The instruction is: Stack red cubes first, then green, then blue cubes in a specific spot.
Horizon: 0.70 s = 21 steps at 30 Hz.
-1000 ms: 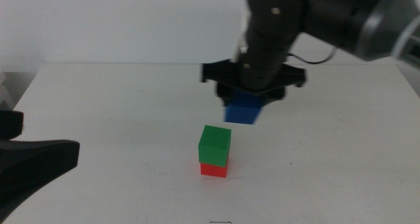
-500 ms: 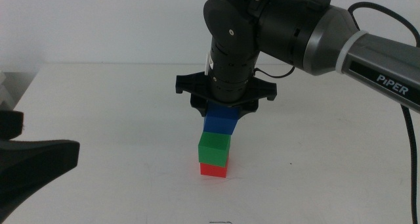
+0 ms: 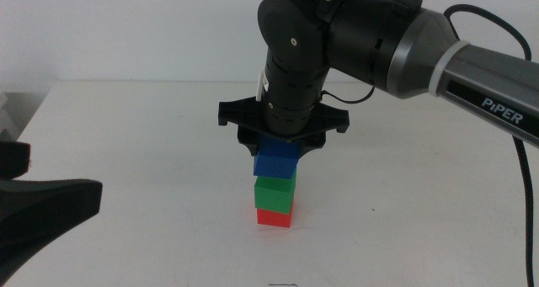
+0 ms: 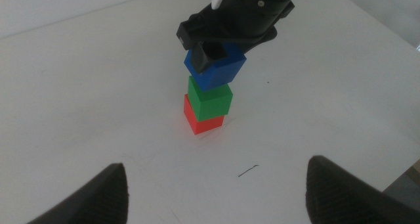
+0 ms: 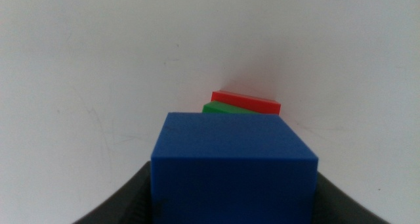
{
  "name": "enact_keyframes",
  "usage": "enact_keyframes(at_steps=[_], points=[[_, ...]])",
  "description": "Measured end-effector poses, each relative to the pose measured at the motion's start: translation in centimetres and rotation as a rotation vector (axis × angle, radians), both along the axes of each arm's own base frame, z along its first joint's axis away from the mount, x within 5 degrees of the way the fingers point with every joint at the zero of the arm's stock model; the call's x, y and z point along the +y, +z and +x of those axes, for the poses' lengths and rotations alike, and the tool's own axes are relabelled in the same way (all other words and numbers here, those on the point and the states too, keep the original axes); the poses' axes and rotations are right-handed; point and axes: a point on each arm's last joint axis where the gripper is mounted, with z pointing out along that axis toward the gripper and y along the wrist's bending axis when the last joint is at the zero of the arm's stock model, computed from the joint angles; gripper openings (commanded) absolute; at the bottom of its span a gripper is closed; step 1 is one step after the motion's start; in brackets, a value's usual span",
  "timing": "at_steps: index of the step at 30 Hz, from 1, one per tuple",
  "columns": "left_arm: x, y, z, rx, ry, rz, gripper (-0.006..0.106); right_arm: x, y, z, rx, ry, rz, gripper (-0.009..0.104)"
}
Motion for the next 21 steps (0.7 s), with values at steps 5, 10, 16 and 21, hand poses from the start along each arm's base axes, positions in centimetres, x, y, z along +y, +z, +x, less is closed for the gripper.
enact_keyframes(at_steps=[5, 10, 16, 21], points=[[0.0, 0.0, 0.0, 0.000, 0.000, 0.000, 0.091, 0.0, 0.0, 0.1, -0.017, -0.030, -0.009, -0.001], [0.0, 0.0, 0.0, 0.000, 0.000, 0.000, 0.091, -0.1, -0.1, 0.2, -0.024, -0.055, -0.014, -0.001], [0.0, 0.0, 0.0, 0.000, 0.000, 0.000, 0.091, 0.1, -1.0, 0.5, -0.013, -0.067, -0.028, -0.001], [0.0, 0.0, 0.0, 0.000, 0.000, 0.000, 0.091, 0.4, -1.8, 0.7, 0.002, -0.069, -0.040, -0.001]])
